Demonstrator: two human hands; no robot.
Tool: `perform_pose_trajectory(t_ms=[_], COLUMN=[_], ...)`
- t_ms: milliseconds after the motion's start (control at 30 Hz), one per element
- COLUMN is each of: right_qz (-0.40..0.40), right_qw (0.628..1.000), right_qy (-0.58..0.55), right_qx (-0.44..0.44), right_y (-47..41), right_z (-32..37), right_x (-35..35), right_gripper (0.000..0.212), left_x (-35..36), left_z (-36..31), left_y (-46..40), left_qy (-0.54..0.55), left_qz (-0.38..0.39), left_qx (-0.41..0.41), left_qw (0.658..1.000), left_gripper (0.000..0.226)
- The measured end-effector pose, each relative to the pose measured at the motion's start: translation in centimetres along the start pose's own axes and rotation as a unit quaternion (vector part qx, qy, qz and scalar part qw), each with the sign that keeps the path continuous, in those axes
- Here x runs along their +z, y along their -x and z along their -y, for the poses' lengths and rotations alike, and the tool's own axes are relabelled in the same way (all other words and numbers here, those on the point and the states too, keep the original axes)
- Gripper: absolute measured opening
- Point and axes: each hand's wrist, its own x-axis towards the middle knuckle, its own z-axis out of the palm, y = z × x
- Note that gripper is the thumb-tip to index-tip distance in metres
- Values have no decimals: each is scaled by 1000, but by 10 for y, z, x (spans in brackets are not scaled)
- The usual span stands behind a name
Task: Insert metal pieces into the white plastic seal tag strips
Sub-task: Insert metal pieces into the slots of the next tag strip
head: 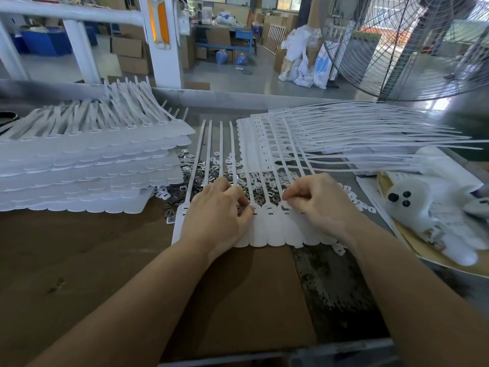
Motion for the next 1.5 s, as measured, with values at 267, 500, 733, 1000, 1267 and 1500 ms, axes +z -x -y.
perform_pose_trajectory(t_ms=[267,500,733,1000,1267,1500], right_qz=[42,27,39,-90,-81,-76], right_qw=[999,997,991,993,983,980], right_qy=[6,-14,-39,32,165,178], right_qx=[21,76,118,63,16,39], right_y=[-2,-6,-10,-16,-33,-40], right_z=[6,9,10,6,11,11], right_x=[-3,-1,-3,14,34,37], right_gripper=[12,12,20,10,24,23], left_x=[0,0,0,1,2,1], left_z=[1,0,0,1,2,1], left_y=[0,0,1,-1,-1,0], left_qy=[0,2,-3,-4,-12,-5], left_qz=[0,-3,3,4,2,-9], left_qx=[2,0,-1,-1,-6,-4], left_qw=[1000,1000,1000,1000,1000,1000], left_gripper=[23,22,22,24,24,24])
